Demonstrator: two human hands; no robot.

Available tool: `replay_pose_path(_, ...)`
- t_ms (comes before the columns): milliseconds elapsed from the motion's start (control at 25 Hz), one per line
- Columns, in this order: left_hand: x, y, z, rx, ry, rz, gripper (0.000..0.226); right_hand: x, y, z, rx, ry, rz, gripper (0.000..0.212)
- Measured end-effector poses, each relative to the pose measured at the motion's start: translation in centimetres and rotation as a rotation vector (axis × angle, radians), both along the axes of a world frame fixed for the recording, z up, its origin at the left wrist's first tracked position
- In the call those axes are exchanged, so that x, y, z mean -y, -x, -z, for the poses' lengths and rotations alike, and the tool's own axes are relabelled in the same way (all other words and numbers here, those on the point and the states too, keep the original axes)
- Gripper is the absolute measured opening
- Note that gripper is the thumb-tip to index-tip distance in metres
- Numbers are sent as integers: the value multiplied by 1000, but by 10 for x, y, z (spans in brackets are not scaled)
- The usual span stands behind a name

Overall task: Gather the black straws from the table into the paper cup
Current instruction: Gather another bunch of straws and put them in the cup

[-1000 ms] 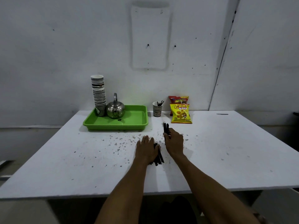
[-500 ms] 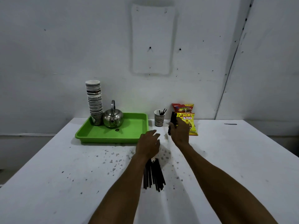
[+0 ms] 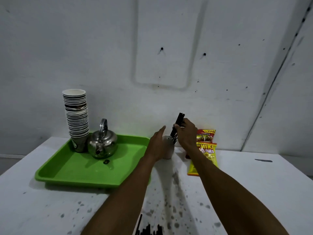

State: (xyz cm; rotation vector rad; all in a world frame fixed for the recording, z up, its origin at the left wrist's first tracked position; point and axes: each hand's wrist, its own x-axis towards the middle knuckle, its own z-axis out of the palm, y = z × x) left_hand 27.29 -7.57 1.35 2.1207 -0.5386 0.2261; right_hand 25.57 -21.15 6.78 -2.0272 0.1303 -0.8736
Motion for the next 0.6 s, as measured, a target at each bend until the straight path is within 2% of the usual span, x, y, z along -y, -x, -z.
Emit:
replay_pose_path(160,7,-3,1,-11,115,16,103,3,-13,15,-31,72,-64,22)
replay_pose_path(360,4,-5,5,-25,177,20,103,1,-7,15,-11,32,-190,53)
replay_pose_path(440,3,-4,6,-20,166,18,102,1,-6,17,-4,88,-176,48)
replay_pose_path(520,3,-2,5,-37,156,19,101,0,-7,19,37,221,-125,26)
replay_pose_path(600,0,1,5,-59,123,12,102,-3,-4,21,85,298,-87,18)
